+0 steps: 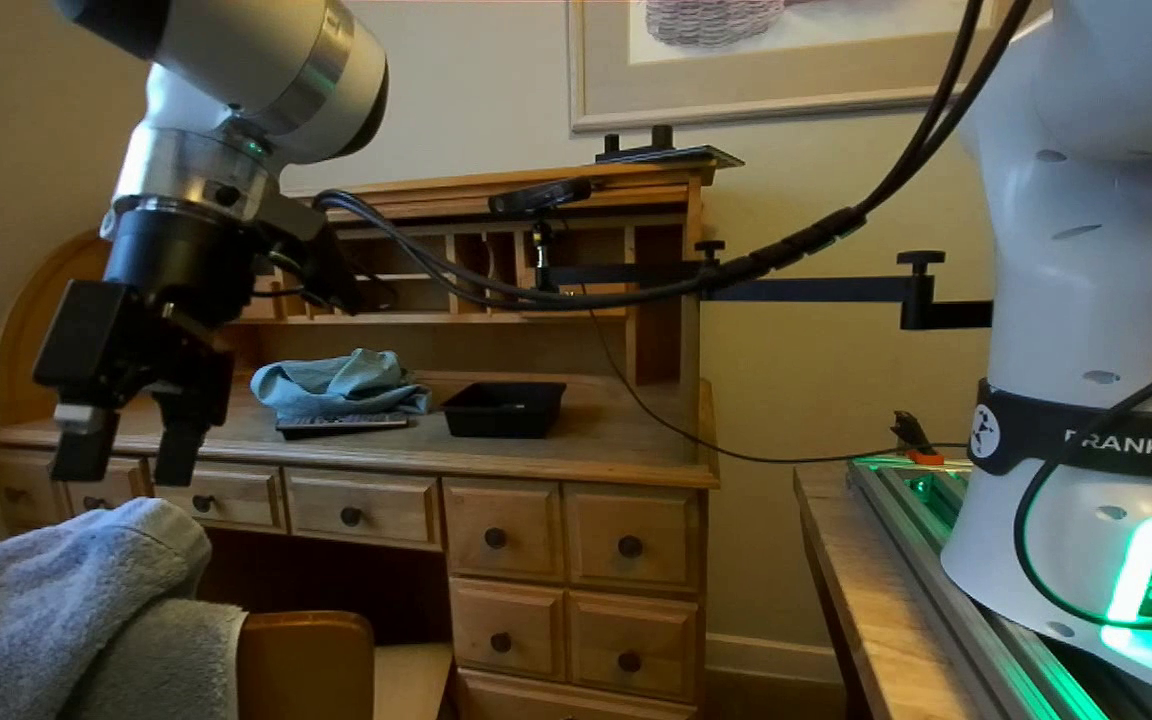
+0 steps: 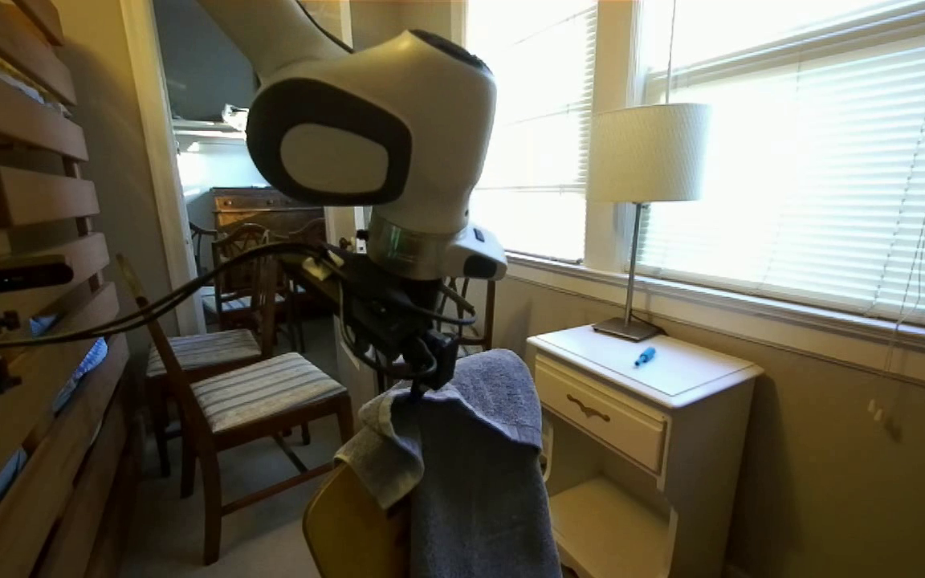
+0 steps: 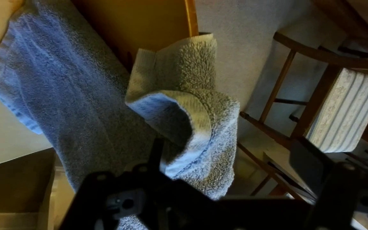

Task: Place the towel on the seat of the chair

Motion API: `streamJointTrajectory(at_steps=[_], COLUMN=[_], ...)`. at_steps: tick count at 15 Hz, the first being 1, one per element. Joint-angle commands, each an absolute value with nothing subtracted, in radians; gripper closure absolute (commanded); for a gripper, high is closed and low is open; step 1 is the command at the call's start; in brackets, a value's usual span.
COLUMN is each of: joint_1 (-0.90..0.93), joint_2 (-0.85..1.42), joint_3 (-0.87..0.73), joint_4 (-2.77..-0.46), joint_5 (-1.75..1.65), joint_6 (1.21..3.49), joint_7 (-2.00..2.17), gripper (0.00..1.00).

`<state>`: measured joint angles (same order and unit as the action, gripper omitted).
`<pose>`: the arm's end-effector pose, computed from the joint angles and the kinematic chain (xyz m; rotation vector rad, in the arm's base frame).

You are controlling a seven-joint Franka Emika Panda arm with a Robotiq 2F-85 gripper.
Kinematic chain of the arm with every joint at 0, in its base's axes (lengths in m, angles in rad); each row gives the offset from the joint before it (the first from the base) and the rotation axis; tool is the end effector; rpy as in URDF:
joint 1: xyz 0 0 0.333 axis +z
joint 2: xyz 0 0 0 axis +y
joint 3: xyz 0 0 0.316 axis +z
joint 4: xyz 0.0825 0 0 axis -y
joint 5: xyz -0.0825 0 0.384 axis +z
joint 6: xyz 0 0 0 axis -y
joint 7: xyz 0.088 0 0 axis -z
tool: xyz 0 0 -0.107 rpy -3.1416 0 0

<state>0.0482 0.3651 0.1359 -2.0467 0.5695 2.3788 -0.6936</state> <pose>0.5826 0.1124 0.2609 -2.6457 -0.5982 -0.1006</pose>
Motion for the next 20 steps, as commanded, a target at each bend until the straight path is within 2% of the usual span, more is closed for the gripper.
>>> streamJointTrajectory(at_steps=[1, 12, 14, 15, 16, 20], joint_1=[0.043, 0.044, 0.045, 0.045, 0.045, 0.043], joint_2=[0.448, 0.553, 0.562, 0.566, 0.570, 0.577], joint_3=[0.166, 0.202, 0.204, 0.205, 0.205, 0.208], joint_4=[-1.981, -1.919, -1.913, -1.911, -1.909, -1.902], joint_5=[0.529, 0.364, 0.354, 0.349, 0.342, 0.332], joint_6=[2.398, 2.445, 2.445, 2.444, 2.445, 2.441], joint_7=[-0.613, -0.430, -0.419, -0.415, -0.411, -0.407], gripper=[0.00, 0.00, 0.18, 0.34, 0.43, 0.70])
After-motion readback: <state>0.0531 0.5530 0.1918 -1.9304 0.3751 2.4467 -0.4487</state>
